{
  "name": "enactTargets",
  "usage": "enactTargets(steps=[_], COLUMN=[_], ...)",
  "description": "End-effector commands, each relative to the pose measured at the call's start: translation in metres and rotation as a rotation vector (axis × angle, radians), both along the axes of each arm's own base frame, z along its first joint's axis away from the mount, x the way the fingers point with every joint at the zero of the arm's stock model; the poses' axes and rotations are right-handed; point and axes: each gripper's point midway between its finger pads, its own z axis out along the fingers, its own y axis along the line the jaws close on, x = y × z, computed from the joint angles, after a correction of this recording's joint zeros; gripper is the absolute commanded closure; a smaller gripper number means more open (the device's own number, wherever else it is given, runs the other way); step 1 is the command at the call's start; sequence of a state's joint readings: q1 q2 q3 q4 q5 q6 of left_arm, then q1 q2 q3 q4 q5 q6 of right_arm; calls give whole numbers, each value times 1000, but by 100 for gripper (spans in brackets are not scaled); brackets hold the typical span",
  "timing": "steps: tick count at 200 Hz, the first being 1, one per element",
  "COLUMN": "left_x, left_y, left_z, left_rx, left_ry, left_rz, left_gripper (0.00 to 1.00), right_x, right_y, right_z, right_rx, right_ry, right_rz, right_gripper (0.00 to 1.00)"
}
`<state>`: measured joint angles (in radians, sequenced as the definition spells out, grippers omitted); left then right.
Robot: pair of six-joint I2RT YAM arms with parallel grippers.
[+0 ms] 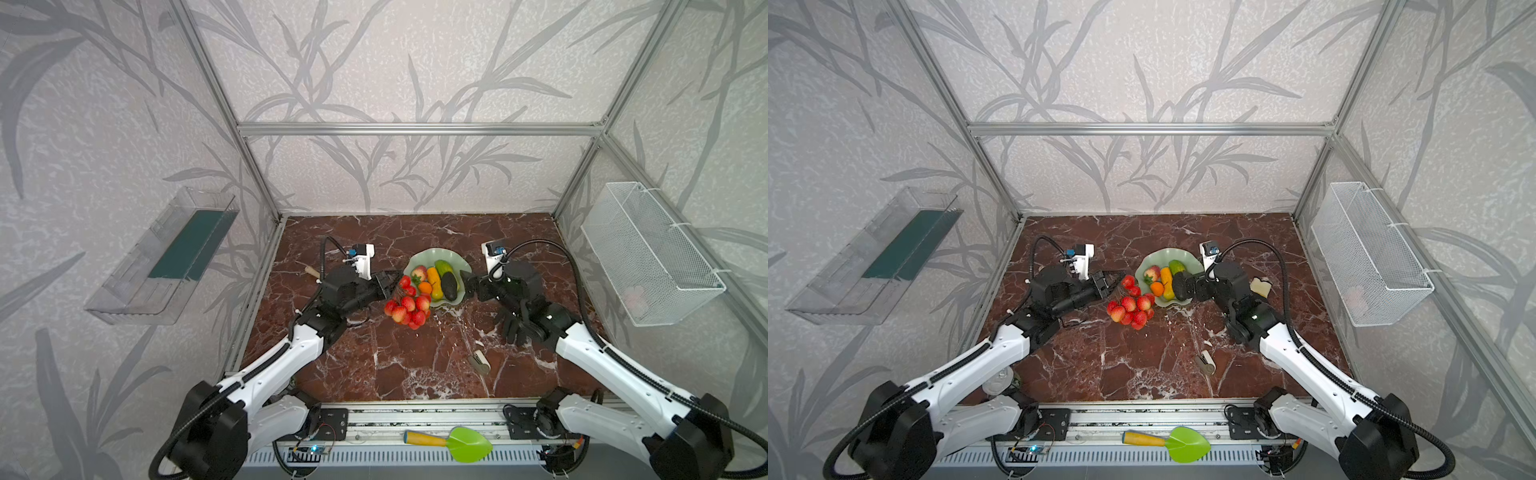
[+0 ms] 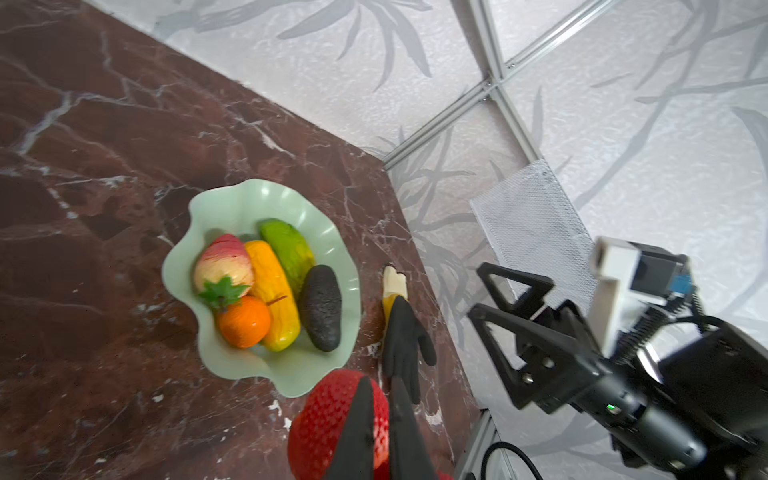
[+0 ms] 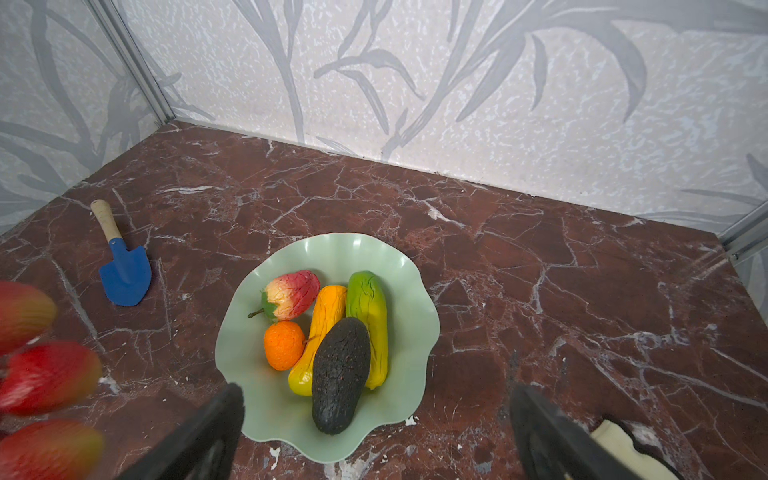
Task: Place and organize the fake fruits in the fruit bowl
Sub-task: 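Lift the lychee bunch with the left gripper and set it in the bowl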
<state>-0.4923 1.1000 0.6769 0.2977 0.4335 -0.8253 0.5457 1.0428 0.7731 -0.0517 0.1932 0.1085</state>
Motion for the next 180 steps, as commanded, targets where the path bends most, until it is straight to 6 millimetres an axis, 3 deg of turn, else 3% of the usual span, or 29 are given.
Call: enactTargets(steps=[1,35,75,137,180], left_x=[-7,9,47,102,137], left_y=[-11,-42,-74,-102,-99], left_z=[-7,14,14,-15,-54], left_rx=[61,58,102,166,212], left_ry=[26,-31,-65,-53,-6], left_rz=[-50,-115,-171,-191,-149], left_gripper=[100,100,100,100,100], right_x=[-4,-15,-29,-39,-38], right_y=[-9,-20,-35,-47,-47], right_z=[7,11,13,13,10], right_rx=[23,66,78,82,86], right_ry=[-29,-31,-35,-33,-25], right_rz=[-15,-18,-44,-65,-68], right_gripper=[1,1,1,1,1])
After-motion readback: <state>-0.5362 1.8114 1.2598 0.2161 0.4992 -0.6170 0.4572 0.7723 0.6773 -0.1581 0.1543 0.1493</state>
